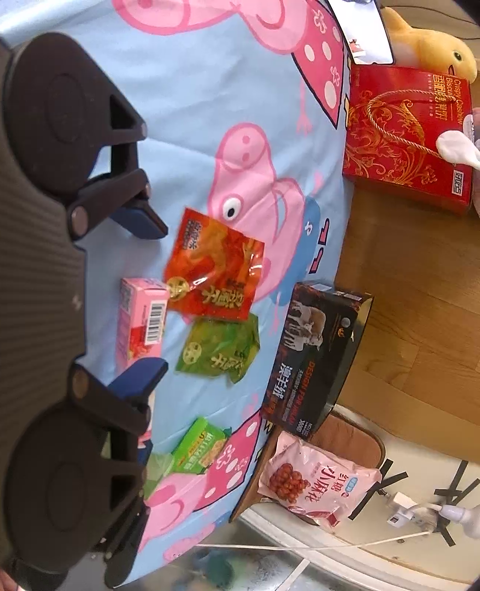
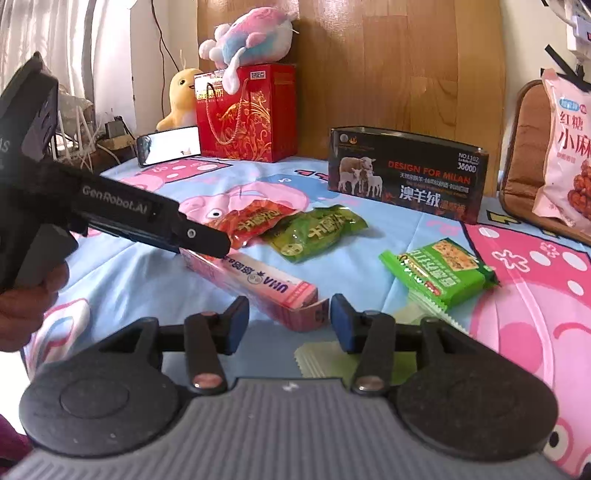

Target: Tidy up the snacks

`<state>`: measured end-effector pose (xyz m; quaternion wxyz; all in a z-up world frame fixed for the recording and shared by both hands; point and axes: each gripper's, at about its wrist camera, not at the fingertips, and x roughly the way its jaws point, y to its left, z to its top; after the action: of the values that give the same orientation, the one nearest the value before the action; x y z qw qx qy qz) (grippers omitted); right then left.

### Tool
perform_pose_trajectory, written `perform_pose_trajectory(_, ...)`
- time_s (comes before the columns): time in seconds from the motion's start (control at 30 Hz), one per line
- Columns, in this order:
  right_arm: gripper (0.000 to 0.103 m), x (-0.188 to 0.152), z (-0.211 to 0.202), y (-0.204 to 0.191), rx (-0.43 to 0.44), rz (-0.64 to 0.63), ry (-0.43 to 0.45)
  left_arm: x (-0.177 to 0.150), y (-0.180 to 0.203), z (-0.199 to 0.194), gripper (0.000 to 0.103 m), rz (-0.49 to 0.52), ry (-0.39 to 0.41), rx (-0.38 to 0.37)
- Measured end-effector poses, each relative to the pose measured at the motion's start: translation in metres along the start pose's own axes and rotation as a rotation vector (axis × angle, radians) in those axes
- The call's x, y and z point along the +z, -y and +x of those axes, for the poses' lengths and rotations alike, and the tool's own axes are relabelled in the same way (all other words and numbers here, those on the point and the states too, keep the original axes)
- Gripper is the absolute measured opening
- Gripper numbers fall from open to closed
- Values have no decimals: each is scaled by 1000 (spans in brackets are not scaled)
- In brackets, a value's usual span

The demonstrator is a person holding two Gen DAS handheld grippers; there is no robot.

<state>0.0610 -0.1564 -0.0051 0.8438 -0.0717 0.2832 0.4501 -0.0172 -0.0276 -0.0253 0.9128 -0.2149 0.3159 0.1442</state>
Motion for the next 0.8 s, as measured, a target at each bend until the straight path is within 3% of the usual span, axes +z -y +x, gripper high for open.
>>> perform_pose_trajectory(0.2, 52, 0, 2, -6, -54, -62, -10, 0, 1, 1, 76, 21, -1, 7)
perform_pose_trajectory(0.37, 55, -6, -4, -5, -187, -158, -4, 1, -1, 1, 77, 32, -3, 2)
perform_pose_trajectory(0.47, 55, -8, -11, 12, -250, -135, 5, 1, 0, 2, 78, 38, -2, 1)
perform_pose_trajectory(0.67, 60, -11, -29, 27, -219, -17, 59, 1, -2, 0, 79, 37, 3, -7)
perform_pose_trajectory(0.77, 72, -12, -41, 35, -136, 84, 144, -1, -6, -6, 79, 27, 43, -37)
perform_pose_trajectory(0.8, 82, -13, -45, 37, -129, 109, 200, -1, -6, -9, 79, 26, 63, -38)
